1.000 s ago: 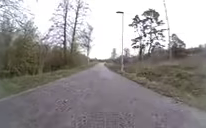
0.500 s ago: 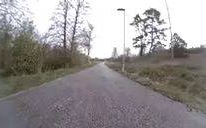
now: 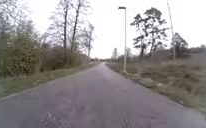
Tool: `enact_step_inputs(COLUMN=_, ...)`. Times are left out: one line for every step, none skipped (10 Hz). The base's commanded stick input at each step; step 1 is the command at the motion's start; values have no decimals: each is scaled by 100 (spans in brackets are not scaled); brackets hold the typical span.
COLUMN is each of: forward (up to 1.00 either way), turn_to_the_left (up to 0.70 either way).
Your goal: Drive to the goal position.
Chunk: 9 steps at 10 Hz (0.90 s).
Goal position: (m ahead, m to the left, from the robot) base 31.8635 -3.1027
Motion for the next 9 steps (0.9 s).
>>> enact_step_inputs(forward=70, turn_to_the_left=0)
enact_step_inputs(forward=70, turn_to_the_left=0)
enact_step_inputs(forward=70, turn_to_the_left=-22)
enact_step_inputs(forward=70, turn_to_the_left=-27)
enact_step_inputs(forward=70, turn_to_the_left=-27)
enact_step_inputs(forward=70, turn_to_the_left=-27)
enact_step_inputs(forward=70, turn_to_the_left=-27)
enact_step_inputs(forward=70, turn_to_the_left=-27)
enact_step_inputs(forward=70, turn_to_the_left=0)
